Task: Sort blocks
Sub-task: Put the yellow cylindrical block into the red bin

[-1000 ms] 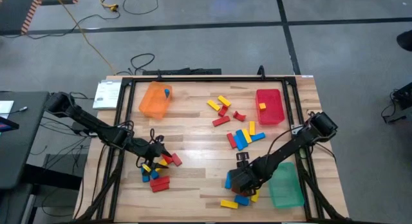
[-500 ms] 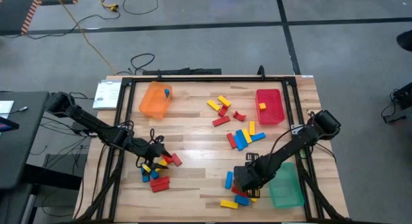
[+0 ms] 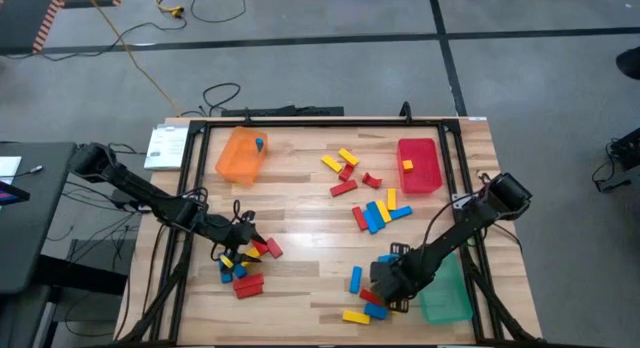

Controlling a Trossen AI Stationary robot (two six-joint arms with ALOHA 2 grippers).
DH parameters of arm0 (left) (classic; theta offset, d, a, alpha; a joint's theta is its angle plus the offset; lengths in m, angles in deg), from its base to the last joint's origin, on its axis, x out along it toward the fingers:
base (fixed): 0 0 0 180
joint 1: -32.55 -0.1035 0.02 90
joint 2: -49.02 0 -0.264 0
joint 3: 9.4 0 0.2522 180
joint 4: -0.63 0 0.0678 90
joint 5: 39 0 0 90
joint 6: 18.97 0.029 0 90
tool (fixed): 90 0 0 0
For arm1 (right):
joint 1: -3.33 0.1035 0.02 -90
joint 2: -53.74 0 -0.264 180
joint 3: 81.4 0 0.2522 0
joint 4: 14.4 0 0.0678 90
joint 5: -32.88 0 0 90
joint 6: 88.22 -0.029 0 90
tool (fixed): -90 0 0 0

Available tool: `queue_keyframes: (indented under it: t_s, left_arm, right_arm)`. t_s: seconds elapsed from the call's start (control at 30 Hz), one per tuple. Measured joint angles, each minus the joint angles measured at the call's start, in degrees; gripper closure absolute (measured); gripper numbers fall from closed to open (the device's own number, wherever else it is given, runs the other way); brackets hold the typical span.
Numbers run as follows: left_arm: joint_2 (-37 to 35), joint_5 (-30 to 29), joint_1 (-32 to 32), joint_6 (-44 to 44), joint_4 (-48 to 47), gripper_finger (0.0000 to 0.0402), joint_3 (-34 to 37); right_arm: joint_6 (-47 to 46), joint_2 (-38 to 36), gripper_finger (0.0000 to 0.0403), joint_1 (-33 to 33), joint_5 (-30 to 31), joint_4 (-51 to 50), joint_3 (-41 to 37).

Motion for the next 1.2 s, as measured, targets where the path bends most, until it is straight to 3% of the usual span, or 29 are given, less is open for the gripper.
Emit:
queue_keyframes:
  t_s: [0.37, 0.7, 0.93, 1.2]
  left_arm:
    - [0.0, 0.0, 0.0, 0.0, 0.0, 0.0156, 0.0]
    - [0.0, 0.0, 0.0, 0.5, 0.0, 0.0156, 0.0]
    - [0.0, -2.6, 0.0, 1.9, 1.1, 0.0156, 0.0]
    - [0.0, -4.5, 0.0, 5.9, 4.2, 0.0156, 0.0]
  right_arm:
    - [-0.9, 0.0, 0.0213, -0.7, 0.3, 5.8, -3.9]
    - [2.5, 0.0, 0.0299, -1.2, 1.5, 4.8, 0.9]
    - [-0.5, -4.6, 0.0290, -1.4, 13.9, -1.9, 3.3]
    - [-7.7, -16.5, 0.0290, -2.3, 39.8, -12.2, 3.3]
